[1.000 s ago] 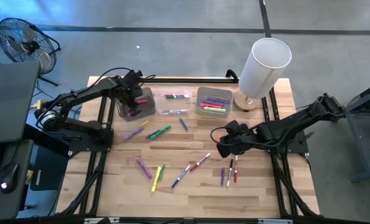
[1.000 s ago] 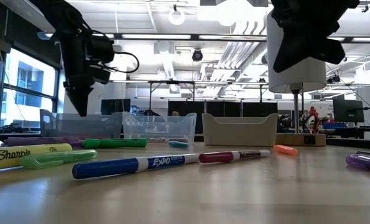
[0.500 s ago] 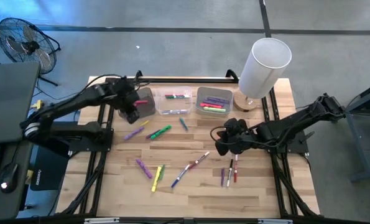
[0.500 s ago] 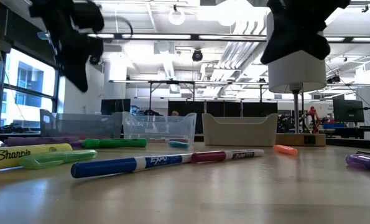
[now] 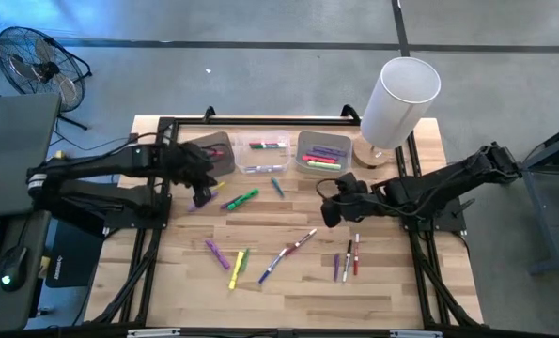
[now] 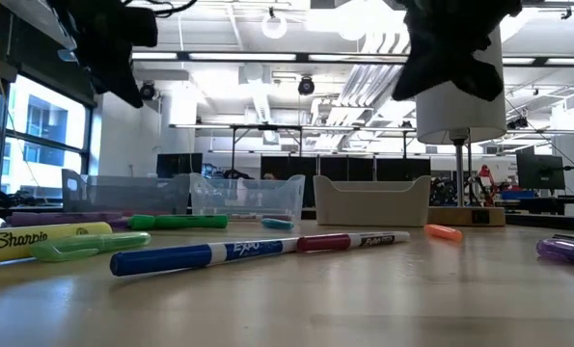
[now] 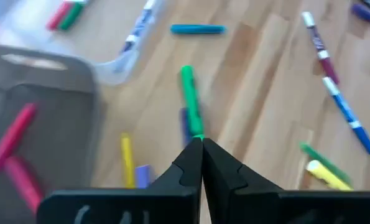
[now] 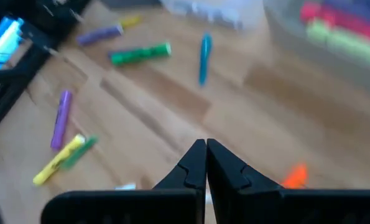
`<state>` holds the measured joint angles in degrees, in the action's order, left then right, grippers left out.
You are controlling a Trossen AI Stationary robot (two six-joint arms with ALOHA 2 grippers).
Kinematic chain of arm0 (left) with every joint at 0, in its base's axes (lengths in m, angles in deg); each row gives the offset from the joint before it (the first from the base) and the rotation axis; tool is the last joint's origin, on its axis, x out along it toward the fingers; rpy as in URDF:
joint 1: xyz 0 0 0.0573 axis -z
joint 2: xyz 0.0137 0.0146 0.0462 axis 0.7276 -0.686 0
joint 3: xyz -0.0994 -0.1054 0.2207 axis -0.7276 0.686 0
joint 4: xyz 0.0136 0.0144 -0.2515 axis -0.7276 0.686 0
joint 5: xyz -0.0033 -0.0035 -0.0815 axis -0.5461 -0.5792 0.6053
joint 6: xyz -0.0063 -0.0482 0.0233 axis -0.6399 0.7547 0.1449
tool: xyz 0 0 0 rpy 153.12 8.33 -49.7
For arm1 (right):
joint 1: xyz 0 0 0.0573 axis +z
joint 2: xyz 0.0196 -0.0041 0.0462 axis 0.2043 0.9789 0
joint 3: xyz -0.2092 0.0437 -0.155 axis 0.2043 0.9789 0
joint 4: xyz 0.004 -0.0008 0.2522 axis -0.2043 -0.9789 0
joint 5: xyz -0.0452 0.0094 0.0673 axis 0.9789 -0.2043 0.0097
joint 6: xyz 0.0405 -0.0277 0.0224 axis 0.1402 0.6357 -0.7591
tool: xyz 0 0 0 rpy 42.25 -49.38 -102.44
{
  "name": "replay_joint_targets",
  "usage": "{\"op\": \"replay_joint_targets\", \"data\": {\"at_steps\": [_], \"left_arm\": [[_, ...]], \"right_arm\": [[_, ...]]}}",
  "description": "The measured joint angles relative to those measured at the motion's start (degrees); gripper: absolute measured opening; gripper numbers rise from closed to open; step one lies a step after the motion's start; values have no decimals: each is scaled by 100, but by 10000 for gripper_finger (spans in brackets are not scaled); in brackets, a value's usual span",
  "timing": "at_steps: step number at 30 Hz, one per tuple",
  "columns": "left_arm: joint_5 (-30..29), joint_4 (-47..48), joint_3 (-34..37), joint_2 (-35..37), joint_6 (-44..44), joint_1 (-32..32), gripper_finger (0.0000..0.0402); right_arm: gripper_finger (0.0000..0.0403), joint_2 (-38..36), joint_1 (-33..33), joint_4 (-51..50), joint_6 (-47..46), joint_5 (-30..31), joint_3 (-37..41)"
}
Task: Pick & Place Markers
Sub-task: Put the red marker pen into the transparent bin
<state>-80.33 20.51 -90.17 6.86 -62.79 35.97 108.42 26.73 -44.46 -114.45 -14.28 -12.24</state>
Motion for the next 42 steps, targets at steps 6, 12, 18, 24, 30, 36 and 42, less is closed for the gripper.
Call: {"op": "replay_joint_targets", "data": {"at_steps": [6,12,18,24,30,36,42], "left_arm": [[-273,-388,0,-298,67,531,1],[-326,-666,0,-720,67,628,2],[-239,-677,2,-1052,61,627,2],[-210,-757,2,-1237,27,627,2],[-169,-893,2,-1307,-108,624,2],[-170,-968,2,-1307,-108,624,2],[-143,-966,2,-1307,40,624,2]], "right_arm": [[0,1,131,-1048,-1487,-934,-4],[0,440,636,-2283,-3112,-2201,-11],[0,1337,1445,-2333,-4255,-2681,-384],[0,2034,1836,-2758,-4948,-2703,-1045],[1,2407,1825,-2886,-4940,-2638,-1084],[1,2516,1780,-2901,-4951,-2588,-888],[27,2516,1766,-2605,-4973,-2693,-641]]}}
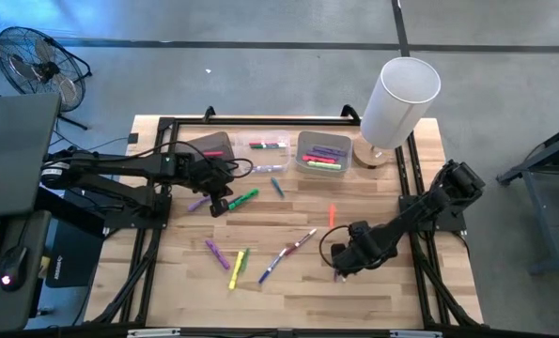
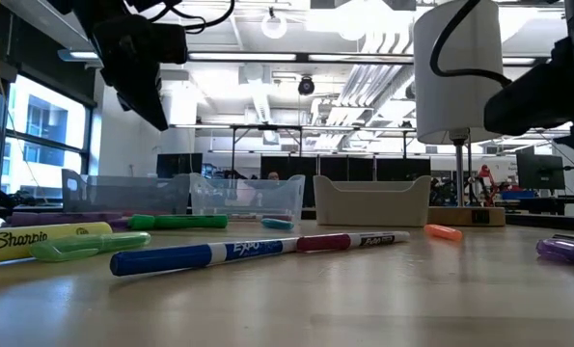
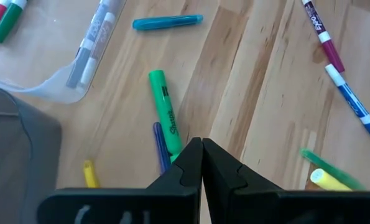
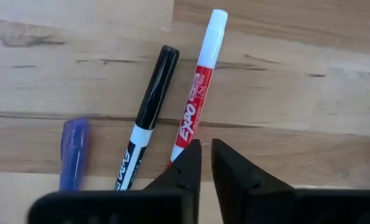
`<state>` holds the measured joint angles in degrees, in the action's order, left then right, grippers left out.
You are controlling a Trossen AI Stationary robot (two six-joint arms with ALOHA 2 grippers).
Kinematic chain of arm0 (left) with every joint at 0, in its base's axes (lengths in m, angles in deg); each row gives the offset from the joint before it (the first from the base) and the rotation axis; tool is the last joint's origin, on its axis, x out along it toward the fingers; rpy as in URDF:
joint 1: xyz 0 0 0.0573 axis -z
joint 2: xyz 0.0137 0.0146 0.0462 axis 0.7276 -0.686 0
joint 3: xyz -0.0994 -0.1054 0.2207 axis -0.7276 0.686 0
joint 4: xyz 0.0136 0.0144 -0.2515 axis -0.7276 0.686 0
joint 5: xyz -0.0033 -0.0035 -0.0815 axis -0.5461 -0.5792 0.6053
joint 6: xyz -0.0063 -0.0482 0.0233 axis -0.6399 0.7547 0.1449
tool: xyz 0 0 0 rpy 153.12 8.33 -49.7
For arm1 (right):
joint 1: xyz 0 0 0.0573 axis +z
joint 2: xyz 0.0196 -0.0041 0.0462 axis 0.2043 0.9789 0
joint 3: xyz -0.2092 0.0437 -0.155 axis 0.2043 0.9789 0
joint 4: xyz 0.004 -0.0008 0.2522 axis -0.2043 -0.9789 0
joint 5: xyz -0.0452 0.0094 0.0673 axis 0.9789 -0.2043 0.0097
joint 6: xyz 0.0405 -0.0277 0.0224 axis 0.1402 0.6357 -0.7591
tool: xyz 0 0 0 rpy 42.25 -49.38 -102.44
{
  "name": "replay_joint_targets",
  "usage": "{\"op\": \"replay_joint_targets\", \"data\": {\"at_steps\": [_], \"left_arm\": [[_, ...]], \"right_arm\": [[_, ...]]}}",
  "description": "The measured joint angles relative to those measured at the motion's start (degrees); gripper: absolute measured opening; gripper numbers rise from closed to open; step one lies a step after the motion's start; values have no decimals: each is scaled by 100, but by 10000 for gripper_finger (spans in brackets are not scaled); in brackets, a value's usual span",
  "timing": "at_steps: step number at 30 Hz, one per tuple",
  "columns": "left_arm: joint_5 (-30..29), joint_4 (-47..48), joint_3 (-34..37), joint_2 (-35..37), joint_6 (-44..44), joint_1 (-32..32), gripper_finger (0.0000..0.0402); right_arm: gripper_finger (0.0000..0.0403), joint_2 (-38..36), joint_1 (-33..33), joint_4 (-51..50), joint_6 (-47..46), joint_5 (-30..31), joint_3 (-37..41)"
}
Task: Pick & Place Markers
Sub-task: Put the red marker pen into the transparent bin
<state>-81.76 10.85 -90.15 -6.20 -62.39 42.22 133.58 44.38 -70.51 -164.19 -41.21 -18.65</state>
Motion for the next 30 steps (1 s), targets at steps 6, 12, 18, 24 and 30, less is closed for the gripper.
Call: {"op": "replay_joint_targets", "data": {"at_steps": [6,12,18,24,30], "left_arm": [[62,7,0,0,23,0,2],[66,9,0,0,25,0,2],[68,9,0,0,25,0,2],[84,4,0,0,25,0,2],[84,-53,0,1,6,0,2]], "right_arm": [[87,-2,0,13,5,67,0],[119,-2,-62,58,27,128,35],[110,-23,-120,1008,10,25,617],[71,-72,-190,1387,27,-45,1000],[21,-127,-312,1203,336,167,1016]]}}
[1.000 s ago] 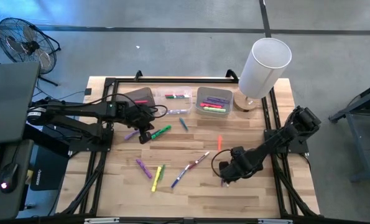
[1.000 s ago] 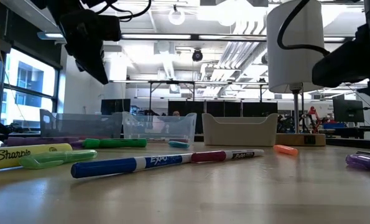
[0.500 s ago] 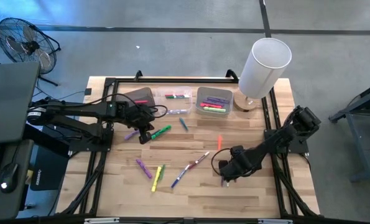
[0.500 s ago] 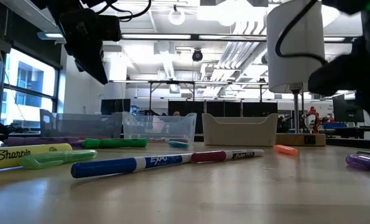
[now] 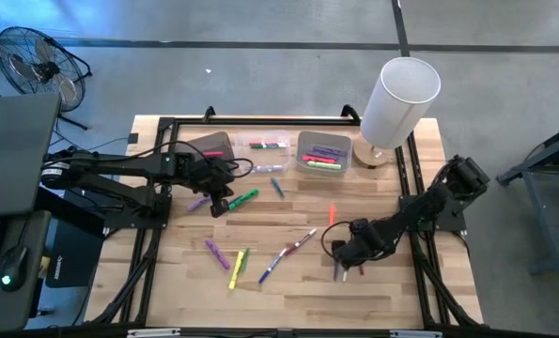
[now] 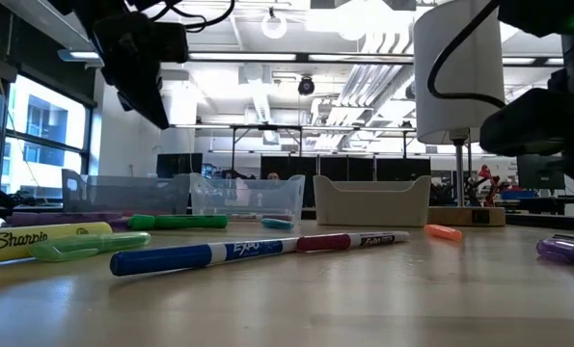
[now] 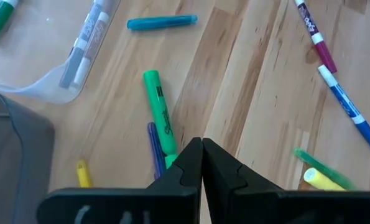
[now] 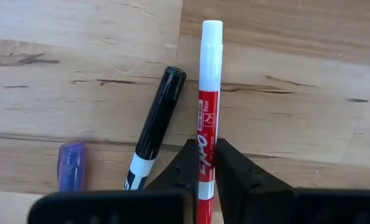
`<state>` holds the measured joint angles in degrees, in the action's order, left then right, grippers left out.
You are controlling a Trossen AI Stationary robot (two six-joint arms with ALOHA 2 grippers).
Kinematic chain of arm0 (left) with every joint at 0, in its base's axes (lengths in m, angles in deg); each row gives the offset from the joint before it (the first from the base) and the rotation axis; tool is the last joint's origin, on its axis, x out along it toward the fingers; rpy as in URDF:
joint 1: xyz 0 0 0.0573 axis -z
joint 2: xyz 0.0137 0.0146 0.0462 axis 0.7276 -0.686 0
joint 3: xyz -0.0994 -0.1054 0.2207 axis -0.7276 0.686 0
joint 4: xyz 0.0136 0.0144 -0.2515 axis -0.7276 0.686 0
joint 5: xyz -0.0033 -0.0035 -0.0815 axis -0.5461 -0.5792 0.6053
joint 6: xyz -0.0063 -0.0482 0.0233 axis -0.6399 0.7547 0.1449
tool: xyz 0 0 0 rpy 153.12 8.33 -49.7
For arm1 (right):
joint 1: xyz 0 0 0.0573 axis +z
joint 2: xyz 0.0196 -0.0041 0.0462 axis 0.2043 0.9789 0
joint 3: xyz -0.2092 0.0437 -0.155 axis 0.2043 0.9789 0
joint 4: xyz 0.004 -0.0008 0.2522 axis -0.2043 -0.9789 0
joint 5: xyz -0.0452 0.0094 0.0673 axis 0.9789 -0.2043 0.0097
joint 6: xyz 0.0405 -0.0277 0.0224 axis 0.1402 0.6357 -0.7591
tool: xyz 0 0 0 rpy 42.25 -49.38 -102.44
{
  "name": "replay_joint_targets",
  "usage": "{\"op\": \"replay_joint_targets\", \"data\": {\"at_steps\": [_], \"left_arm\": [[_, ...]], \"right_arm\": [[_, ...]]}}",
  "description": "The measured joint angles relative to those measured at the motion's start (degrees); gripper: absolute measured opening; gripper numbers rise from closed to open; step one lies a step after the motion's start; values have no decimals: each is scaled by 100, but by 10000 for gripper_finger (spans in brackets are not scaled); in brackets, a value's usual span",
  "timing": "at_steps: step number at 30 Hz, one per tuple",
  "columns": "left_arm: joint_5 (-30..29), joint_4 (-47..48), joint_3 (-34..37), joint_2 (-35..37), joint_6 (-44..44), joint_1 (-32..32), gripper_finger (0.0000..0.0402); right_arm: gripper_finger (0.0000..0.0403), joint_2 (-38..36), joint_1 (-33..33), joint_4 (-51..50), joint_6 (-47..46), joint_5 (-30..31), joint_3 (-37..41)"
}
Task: Pick & Place Markers
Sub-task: Put the red marker pen into the transparent bin
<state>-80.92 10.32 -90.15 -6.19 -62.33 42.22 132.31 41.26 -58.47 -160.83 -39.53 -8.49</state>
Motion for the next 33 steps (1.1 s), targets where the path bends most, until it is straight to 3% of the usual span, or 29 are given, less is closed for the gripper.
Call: {"op": "replay_joint_targets", "data": {"at_steps": [4,10,15,19,26,33], "left_arm": [[0,-183,0,-1,-47,0,2],[-83,-223,0,-1,-178,0,2],[-199,-225,0,-1,-180,-1,2],[-205,-199,0,-1,-154,-2,2],[-266,109,0,1,-6,-4,2],[-517,155,0,1,34,-7,2]], "right_arm": [[21,-264,-127,-218,225,8,41],[21,-1248,-353,-989,647,735,48],[21,-2148,-808,-1040,1992,1674,-37],[20,-2325,-1411,-1053,3526,2242,-575],[20,-1437,-2851,-92,7257,2683,-2507],[20,626,-3704,511,10441,2350,-5015]]}}
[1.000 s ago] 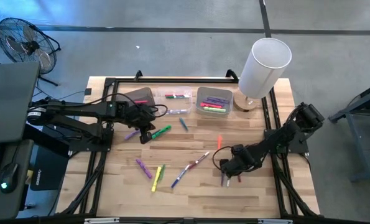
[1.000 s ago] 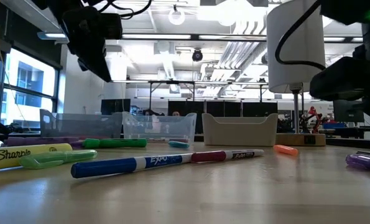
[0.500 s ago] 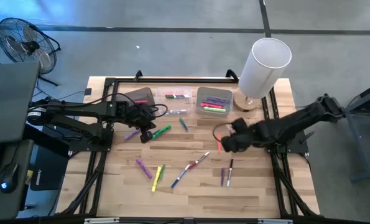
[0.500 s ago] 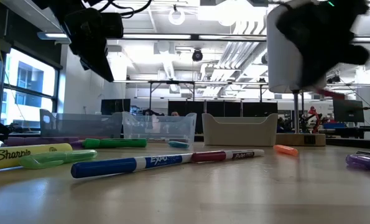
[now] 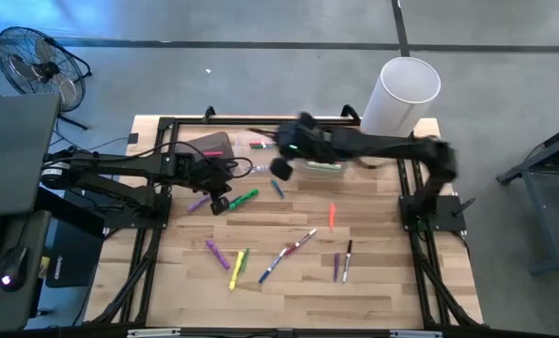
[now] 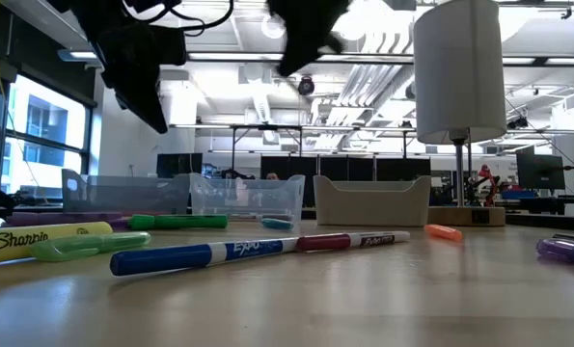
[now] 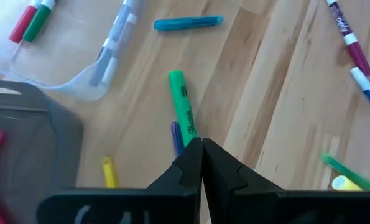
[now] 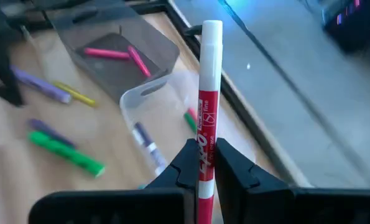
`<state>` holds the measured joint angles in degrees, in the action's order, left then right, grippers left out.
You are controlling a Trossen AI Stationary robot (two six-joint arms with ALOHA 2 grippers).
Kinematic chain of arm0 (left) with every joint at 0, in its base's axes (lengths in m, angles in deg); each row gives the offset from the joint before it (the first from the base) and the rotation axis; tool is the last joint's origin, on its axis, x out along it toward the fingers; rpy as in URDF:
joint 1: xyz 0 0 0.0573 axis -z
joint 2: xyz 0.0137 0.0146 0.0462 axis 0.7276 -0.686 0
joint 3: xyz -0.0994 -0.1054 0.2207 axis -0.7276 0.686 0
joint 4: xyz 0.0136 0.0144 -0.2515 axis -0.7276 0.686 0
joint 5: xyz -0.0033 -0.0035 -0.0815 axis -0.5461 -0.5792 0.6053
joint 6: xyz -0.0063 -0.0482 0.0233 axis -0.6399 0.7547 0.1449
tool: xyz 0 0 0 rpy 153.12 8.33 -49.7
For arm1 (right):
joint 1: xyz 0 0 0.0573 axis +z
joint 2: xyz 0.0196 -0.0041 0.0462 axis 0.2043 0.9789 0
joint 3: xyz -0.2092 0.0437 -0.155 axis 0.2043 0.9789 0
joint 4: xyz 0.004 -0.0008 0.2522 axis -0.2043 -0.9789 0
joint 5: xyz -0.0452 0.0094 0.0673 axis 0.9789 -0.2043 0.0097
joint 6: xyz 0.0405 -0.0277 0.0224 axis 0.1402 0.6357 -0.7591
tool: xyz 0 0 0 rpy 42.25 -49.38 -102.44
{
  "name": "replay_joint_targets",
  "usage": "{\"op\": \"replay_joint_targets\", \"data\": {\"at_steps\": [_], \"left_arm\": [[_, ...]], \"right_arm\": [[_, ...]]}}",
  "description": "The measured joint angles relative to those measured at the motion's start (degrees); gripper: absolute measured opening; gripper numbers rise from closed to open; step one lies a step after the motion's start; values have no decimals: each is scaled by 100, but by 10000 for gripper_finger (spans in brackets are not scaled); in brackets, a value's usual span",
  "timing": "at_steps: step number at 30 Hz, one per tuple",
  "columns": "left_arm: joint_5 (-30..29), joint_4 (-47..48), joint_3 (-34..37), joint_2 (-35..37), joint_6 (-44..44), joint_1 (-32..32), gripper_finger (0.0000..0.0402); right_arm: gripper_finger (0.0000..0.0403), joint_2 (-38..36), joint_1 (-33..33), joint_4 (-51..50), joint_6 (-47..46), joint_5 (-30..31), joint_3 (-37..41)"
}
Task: Pick & Place Markers
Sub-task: Put the red marker pen into the transparent bin, then put the green highlighter pen into the gray bin
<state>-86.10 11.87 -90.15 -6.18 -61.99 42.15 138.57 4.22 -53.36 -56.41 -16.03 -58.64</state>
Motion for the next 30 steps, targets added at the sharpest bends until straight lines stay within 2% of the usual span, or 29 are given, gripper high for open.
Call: {"op": "replay_joint_targets", "data": {"at_steps": [6,12,16,25,30], "left_arm": [[-163,349,0,4,269,0,2],[-169,853,0,4,567,2,2],[-198,1091,0,4,731,4,2],[-62,1104,0,4,650,4,2],[-62,1046,0,4,438,4,3]], "right_arm": [[20,1806,-444,14,1697,-524,-1580],[20,2731,-755,-202,1882,-880,-1985],[30,2887,-829,-643,1883,-850,-1987],[93,2619,-825,-835,1794,-742,-1994],[100,2289,-778,-1674,1009,-625,-1992]]}}
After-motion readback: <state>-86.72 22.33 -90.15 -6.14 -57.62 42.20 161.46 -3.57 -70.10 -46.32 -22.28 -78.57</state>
